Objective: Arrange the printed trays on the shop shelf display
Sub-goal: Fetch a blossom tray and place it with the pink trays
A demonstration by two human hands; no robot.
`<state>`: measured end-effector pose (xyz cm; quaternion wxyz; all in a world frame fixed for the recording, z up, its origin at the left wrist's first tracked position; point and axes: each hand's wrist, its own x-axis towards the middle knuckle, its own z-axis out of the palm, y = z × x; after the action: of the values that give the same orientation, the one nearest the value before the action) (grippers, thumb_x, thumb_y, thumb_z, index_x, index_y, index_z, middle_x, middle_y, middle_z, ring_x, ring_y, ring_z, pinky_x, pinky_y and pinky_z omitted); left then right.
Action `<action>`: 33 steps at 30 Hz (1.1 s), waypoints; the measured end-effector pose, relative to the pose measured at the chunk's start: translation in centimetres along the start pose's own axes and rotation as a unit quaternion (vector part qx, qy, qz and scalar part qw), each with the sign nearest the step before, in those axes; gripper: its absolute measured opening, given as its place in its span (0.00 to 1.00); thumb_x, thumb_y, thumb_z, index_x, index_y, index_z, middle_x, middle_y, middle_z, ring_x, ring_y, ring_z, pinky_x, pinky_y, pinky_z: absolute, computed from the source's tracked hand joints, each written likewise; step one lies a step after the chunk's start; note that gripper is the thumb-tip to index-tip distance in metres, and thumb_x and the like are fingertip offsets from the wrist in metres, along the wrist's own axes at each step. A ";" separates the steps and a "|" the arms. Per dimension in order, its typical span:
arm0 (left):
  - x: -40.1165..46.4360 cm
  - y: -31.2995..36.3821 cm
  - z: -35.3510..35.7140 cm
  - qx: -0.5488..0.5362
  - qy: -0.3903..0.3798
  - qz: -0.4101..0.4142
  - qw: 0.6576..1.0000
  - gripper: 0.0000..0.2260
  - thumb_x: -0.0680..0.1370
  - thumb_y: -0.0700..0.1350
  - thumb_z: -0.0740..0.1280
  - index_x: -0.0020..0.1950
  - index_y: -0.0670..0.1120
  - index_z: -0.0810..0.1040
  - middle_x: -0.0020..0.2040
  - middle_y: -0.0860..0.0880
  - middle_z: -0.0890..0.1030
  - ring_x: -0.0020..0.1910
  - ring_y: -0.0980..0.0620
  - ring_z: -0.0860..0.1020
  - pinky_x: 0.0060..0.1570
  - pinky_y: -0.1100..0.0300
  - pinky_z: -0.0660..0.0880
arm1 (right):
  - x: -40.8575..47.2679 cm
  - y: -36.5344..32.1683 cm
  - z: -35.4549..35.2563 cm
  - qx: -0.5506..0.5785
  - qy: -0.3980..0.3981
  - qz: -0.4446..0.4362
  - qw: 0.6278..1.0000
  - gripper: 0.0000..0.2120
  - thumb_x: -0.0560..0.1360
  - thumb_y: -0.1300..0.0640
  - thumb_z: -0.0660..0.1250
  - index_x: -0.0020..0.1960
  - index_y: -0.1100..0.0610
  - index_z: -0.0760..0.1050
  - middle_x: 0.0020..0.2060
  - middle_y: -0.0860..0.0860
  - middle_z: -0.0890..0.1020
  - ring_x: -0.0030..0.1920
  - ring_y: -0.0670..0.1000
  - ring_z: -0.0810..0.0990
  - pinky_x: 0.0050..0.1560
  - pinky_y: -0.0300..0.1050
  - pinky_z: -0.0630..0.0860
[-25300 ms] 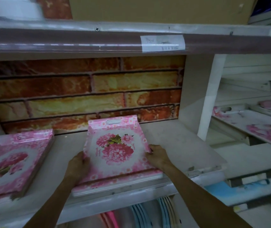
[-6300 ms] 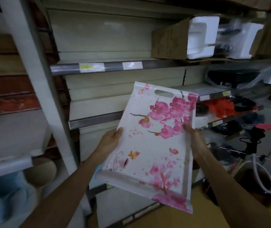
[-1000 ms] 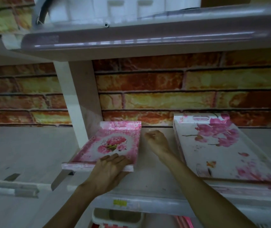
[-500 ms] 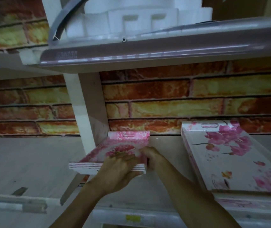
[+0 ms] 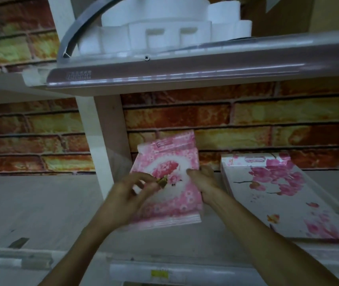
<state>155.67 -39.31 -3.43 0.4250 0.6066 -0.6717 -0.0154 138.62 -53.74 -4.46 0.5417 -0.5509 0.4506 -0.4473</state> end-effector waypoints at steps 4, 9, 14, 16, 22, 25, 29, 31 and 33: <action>2.4 -4.6 0.7 0.107 0.057 -0.121 0.985 0.25 0.75 0.69 0.57 0.51 0.50 0.78 0.52 0.48 0.80 0.43 0.53 0.79 0.40 0.59 0.75 | -1.6 -2.1 -4.4 -0.045 0.040 -0.081 0.995 0.06 0.76 0.59 0.64 0.50 0.57 0.80 0.41 0.52 0.83 0.40 0.53 0.82 0.43 0.45 0.79; 3.3 -1.3 5.4 -0.142 -0.020 -0.266 0.953 0.18 0.79 0.64 0.54 0.47 0.52 0.75 0.46 0.48 0.81 0.41 0.46 0.81 0.37 0.56 0.78 | -3.5 -3.0 -9.8 -0.046 0.060 -0.118 0.990 0.02 0.78 0.58 0.66 0.49 0.54 0.77 0.43 0.52 0.82 0.44 0.53 0.81 0.47 0.44 0.78; 4.1 1.4 11.0 -0.230 0.017 -0.235 0.944 0.21 0.78 0.62 0.59 0.52 0.47 0.80 0.48 0.48 0.83 0.49 0.47 0.81 0.49 0.51 0.77 | -4.3 -2.4 -15.2 -0.028 0.080 -0.105 0.991 0.08 0.78 0.57 0.67 0.55 0.59 0.75 0.42 0.51 0.80 0.42 0.51 0.79 0.37 0.40 0.74; 4.8 3.4 12.4 -0.232 0.036 -0.231 0.944 0.15 0.81 0.56 0.59 0.45 0.48 0.79 0.41 0.50 0.81 0.43 0.49 0.78 0.42 0.56 0.74 | -4.1 -2.2 -17.6 -0.031 0.096 -0.103 0.990 0.11 0.77 0.56 0.67 0.57 0.60 0.74 0.43 0.52 0.80 0.40 0.49 0.78 0.35 0.39 0.71; 8.4 7.4 16.7 -0.226 0.024 -0.228 0.947 0.16 0.81 0.55 0.60 0.44 0.44 0.78 0.38 0.43 0.76 0.38 0.48 0.74 0.40 0.54 0.70 | -2.6 -3.0 -24.8 -0.089 0.142 -0.086 0.982 0.15 0.79 0.48 0.65 0.41 0.59 0.71 0.32 0.52 0.70 0.30 0.48 0.69 0.30 0.42 0.62; 9.6 9.2 19.5 -0.210 0.019 -0.230 0.950 0.15 0.82 0.52 0.59 0.41 0.43 0.73 0.33 0.43 0.70 0.36 0.49 0.69 0.41 0.55 0.66 | -1.4 -2.7 -28.0 -0.103 0.153 -0.083 0.979 0.14 0.80 0.49 0.62 0.43 0.59 0.75 0.32 0.56 0.70 0.31 0.51 0.68 0.30 0.42 0.61; 10.6 10.7 23.0 -0.153 0.019 -0.249 0.956 0.22 0.82 0.53 0.59 0.32 0.42 0.69 0.28 0.46 0.69 0.29 0.49 0.66 0.33 0.57 0.61 | 0.3 -1.1 -31.8 -0.151 0.157 -0.062 0.974 0.13 0.76 0.59 0.66 0.34 0.61 0.74 0.27 0.53 0.73 0.25 0.47 0.70 0.26 0.37 0.62; 10.9 11.1 24.3 -0.110 0.009 -0.254 0.961 0.23 0.82 0.54 0.58 0.32 0.41 0.70 0.30 0.44 0.72 0.31 0.46 0.70 0.35 0.57 0.64 | 1.1 0.1 -33.2 -0.188 0.147 -0.040 0.970 0.17 0.74 0.63 0.67 0.27 0.58 0.69 0.21 0.49 0.71 0.20 0.45 0.68 0.24 0.36 0.62; 11.0 11.4 25.1 -0.069 0.003 -0.249 0.966 0.23 0.81 0.54 0.58 0.31 0.41 0.70 0.32 0.42 0.75 0.33 0.44 0.73 0.36 0.57 0.66 | 1.9 1.3 -34.2 -0.226 0.133 -0.018 0.965 0.16 0.73 0.63 0.67 0.27 0.57 0.70 0.22 0.50 0.72 0.23 0.48 0.70 0.26 0.37 0.65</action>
<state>132.79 -57.84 -7.23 0.4502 0.7242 -0.4954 -0.1656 105.37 -62.24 -5.28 0.3302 -0.6028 0.5977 -0.4127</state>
